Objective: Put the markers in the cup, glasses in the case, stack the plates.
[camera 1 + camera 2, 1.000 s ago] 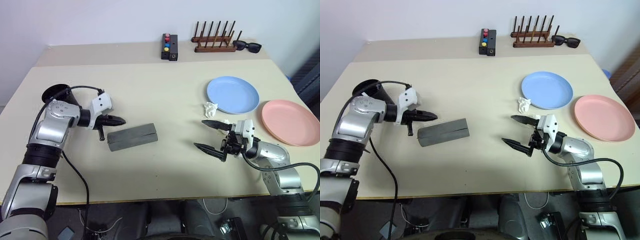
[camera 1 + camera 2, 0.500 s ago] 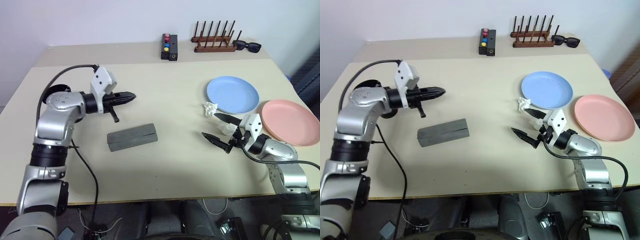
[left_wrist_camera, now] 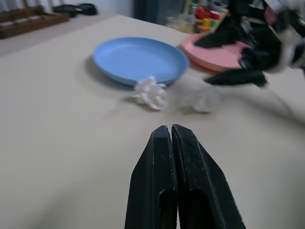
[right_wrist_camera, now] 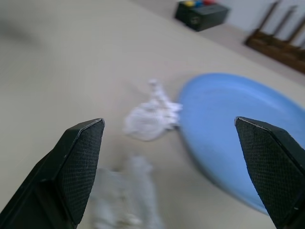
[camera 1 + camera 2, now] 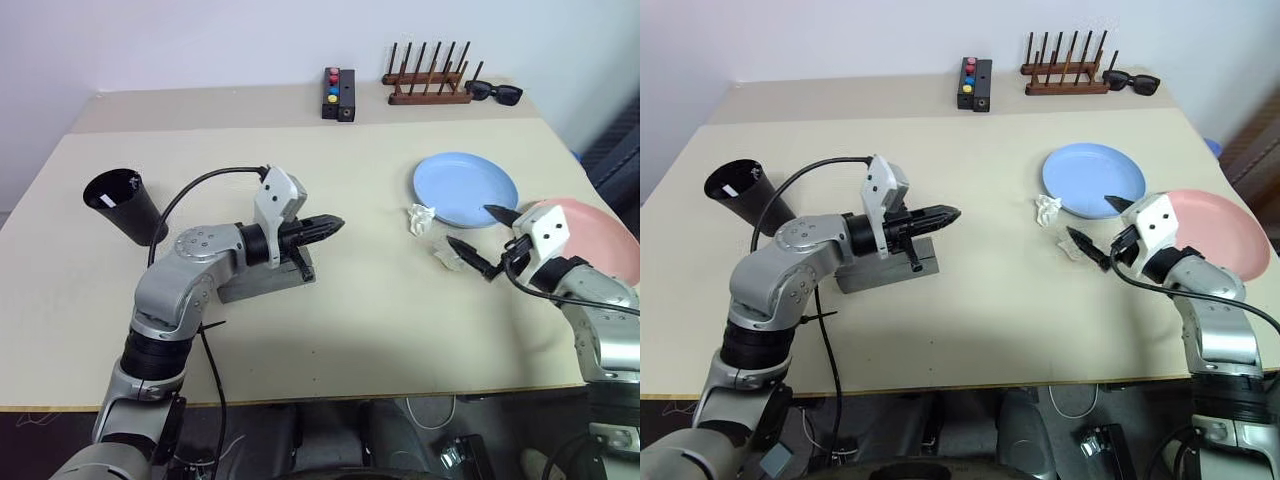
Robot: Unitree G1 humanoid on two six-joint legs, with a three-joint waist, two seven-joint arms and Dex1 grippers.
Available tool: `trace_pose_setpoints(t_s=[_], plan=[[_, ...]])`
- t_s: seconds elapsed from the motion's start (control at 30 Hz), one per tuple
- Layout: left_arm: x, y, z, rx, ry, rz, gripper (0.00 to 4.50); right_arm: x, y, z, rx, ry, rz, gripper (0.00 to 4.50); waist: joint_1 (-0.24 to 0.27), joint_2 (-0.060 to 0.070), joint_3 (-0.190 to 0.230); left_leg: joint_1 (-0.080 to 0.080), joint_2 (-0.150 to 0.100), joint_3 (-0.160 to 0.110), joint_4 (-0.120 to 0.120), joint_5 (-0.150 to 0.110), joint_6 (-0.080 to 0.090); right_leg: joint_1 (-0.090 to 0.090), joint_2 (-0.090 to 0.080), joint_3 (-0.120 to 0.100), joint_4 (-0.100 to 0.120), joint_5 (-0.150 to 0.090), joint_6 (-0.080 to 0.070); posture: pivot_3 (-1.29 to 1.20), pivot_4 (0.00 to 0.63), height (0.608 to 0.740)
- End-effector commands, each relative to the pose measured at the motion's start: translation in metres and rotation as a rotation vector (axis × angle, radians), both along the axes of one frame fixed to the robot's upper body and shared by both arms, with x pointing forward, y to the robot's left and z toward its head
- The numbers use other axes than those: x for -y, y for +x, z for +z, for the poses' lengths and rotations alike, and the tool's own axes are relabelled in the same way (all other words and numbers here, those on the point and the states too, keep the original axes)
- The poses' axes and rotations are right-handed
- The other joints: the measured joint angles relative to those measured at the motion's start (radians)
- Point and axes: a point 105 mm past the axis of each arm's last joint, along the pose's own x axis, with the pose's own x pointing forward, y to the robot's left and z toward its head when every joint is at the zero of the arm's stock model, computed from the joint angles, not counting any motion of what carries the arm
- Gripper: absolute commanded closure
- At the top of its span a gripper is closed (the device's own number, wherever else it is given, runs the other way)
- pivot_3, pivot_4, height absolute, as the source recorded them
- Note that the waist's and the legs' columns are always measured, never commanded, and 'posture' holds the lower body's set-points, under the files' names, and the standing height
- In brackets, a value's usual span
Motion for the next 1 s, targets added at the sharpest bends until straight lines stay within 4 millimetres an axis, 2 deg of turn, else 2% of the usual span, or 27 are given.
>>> trace_pose_setpoints(t_s=[0.03,0.17,0.33,0.53,0.77,1.0], plan=[[-0.009,-0.009,0.005,0.043,0.041,-0.053,4.45,0.016,0.002,0.024,0.052,-0.033,-0.078,0.0,0.0,0.0,0.0,0.0,0.0,0.0,0.0,0.0,0.0,0.0,0.0,0.0,0.0,0.0,0.0,0.0,0.15,0.74],[-0.021,-0.012,-0.001,0.064,0.107,-0.099,4.45,0.039,0.005,0.026,-0.032,-0.042,-0.182,0.0,0.002,0.001,0.0,0.0,0.0,0.0,0.0,0.0,0.0,0.0,0.0,0.0,0.0,0.0,0.0,0.0,0.15,0.74],[-0.021,-0.015,-0.014,0.119,0.185,-0.16,4.45,0.057,0.005,0.018,-0.114,-0.084,-0.261,0.0,0.008,0.0,0.0,0.0,0.0,0.0,0.0,0.0,0.0,0.001,0.0,0.0,-0.002,0.0,0.0,0.0,0.15,0.74],[-0.003,-0.019,-0.027,0.184,0.215,-0.229,4.45,0.071,-0.003,0.007,-0.207,-0.106,-0.35,0.0,0.012,0.0,0.0,0.0,0.0,0.0,0.0,0.0,0.0,0.001,-0.001,0.0,-0.002,0.0,0.0,0.0,0.15,0.74],[0.022,-0.012,-0.031,0.204,0.193,-0.258,4.45,0.081,-0.007,0.004,-0.237,-0.114,-0.406,0.0,0.022,0.001,0.0,0.0,0.0,0.001,0.0,0.0,0.0,0.001,0.0,0.0,-0.002,0.0,0.0,0.0,0.15,0.74],[0.028,-0.006,-0.027,0.226,0.183,-0.261,4.45,0.093,-0.004,-0.003,-0.266,-0.104,-0.45,0.0,0.022,0.001,0.0,0.0,0.0,0.001,0.0,0.0,0.0,0.001,0.0,0.0,-0.002,0.0,0.0,0.0,0.15,0.74]])
